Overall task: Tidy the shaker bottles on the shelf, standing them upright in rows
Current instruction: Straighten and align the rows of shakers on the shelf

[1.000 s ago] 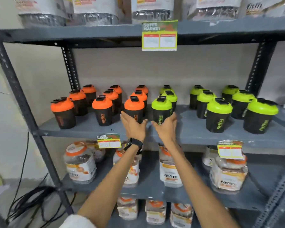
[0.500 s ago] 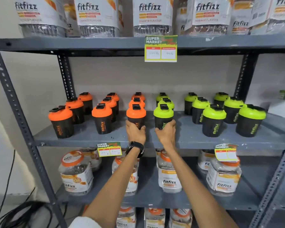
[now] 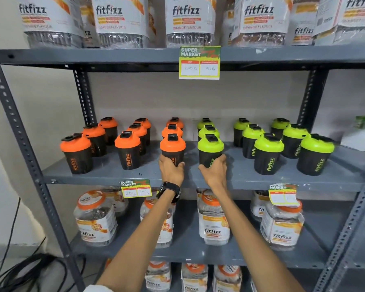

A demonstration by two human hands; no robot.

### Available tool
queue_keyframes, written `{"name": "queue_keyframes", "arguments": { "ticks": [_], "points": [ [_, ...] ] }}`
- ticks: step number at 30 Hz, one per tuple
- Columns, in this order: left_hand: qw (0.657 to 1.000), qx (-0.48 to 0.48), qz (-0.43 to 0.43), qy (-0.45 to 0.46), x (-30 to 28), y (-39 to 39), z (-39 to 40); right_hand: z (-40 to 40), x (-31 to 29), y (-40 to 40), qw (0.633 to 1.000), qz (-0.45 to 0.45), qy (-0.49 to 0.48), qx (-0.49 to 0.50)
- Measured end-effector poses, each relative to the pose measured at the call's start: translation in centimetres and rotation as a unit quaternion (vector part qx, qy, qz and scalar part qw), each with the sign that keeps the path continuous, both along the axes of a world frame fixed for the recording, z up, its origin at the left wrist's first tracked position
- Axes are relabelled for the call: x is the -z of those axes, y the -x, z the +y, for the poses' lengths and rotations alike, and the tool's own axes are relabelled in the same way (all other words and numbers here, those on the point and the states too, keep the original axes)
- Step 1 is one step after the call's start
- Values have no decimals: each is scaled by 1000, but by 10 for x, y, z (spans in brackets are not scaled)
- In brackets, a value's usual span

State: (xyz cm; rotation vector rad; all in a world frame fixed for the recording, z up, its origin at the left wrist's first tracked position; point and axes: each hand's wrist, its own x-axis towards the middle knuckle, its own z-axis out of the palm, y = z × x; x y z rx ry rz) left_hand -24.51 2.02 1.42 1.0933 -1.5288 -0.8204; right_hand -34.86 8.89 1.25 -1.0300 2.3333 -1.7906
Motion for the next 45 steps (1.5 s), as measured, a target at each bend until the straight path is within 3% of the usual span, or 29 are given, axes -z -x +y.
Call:
{"name": "queue_keyframes", "arguments": {
  "ticks": [22,24,27,29,31,37,45],
  "points": [
    [999,14,0,-30,1,-7,2,15,4,-3,1000,-18,5,-17],
    [999,25,6,-27,2,-16,9,27,4,-12,999,-24,37,-11],
    [997,22,71,2,15,-42,25,50,14,-32,986,34,160,35],
    [992,-9,118,45,28,-66,36,59,23,-47,966,78,242,41],
    [985,-70,122,97,38,-91,37,60,30,-66,960,95,264,5],
    [969,-169,106,145,36,-161,-9,21,28,-135,966,103,213,-101],
    [982,-171,44,65,26,-244,-118,-96,12,-212,992,36,60,-105]
  ]
}}
